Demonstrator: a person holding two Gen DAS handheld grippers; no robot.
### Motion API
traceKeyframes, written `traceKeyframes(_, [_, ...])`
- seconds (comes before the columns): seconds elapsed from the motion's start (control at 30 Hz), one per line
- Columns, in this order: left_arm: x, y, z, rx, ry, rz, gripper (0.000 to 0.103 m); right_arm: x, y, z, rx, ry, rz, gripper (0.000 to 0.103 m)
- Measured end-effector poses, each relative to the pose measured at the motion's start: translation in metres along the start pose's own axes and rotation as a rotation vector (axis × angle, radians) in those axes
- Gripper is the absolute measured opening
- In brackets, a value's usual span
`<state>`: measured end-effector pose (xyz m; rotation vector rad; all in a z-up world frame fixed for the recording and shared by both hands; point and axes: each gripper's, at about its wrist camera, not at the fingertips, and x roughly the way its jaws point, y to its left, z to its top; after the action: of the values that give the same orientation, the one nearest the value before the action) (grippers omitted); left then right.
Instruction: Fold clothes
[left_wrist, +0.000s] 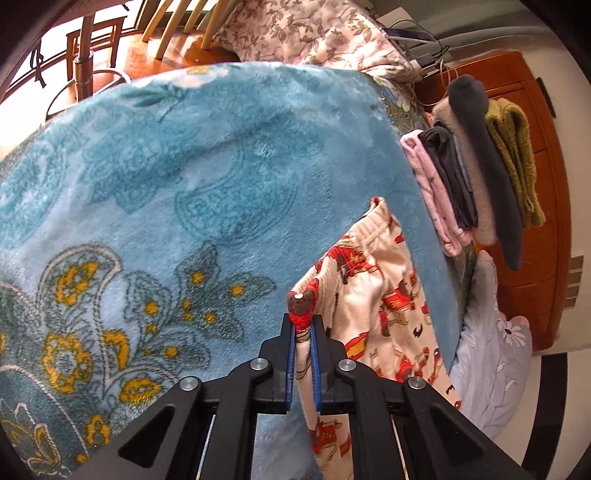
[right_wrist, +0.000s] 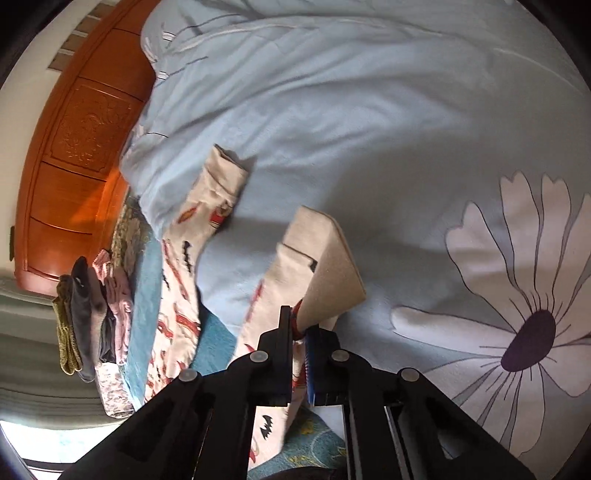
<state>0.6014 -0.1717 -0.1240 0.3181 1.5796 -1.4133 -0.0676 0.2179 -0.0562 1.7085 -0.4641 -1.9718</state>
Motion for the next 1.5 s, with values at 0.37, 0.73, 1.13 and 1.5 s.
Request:
traceKeyframes(0.37, [-0.017,-0.037,0.033,-0.019,0.005,-0.148,0.008,-0.044,0.036,0.016,0.013,-0.083,0.151,0.004])
traceKeyframes(0.73, [0.084,-0.098,0.099,0.007,0.066,-0.091,0.008,0.018,0.115,0.101,0.052,-0.062,0.078,0.004])
traceKeyframes(1.13, [0.166,-0.104,0.117,0.118,0.144,0.029,0.012,0.133,0.156,0.138,0.033,-0.022,-0.163,0.005])
traceKeyframes(1.5, [0.129,-0.129,0.093,0.281,0.123,-0.018,0.043,0.149,0.166,0.136,-0.032,-0.044,-0.214,0.035])
